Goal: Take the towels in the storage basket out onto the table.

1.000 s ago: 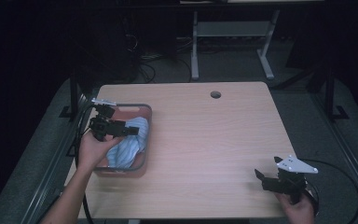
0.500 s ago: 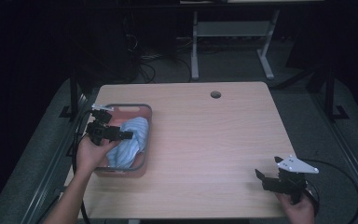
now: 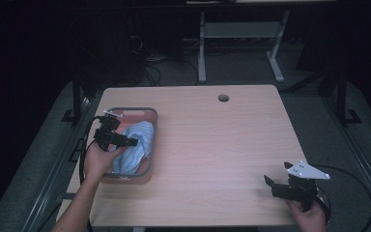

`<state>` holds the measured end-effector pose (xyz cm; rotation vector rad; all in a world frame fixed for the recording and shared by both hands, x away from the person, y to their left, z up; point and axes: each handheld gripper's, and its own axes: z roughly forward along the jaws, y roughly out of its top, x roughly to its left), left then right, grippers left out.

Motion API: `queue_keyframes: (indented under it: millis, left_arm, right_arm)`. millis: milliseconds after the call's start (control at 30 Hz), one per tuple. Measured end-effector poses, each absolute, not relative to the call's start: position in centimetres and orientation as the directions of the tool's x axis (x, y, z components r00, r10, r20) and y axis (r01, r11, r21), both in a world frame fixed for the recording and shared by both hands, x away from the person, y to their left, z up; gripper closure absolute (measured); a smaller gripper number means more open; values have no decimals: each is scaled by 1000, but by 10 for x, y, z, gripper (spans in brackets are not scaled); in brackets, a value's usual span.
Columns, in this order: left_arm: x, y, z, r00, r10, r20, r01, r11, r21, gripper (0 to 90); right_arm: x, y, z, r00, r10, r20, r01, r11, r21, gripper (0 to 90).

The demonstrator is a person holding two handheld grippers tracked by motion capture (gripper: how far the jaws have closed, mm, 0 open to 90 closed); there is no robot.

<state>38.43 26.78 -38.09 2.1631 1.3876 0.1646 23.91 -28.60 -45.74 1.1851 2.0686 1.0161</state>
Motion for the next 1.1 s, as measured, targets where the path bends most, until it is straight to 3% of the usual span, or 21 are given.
queue_keyframes:
  millis: [267,567,1100]
  left_arm:
    - [385,272,-386,430,877,-214,816,-277,507,594]
    - [385,268,-389,445,876,-187,818,-313,482,743]
    - [375,283,-379,455,861,-227,805,-289,518,775]
  right_arm:
    - [238,-286,-457,-464,882,-78,472,321,821,139]
    - [238,-284,-457,-470,879,-79,472,326,819,139]
    - [239,-284,-459,-464,882,-78,480,325,815,140]
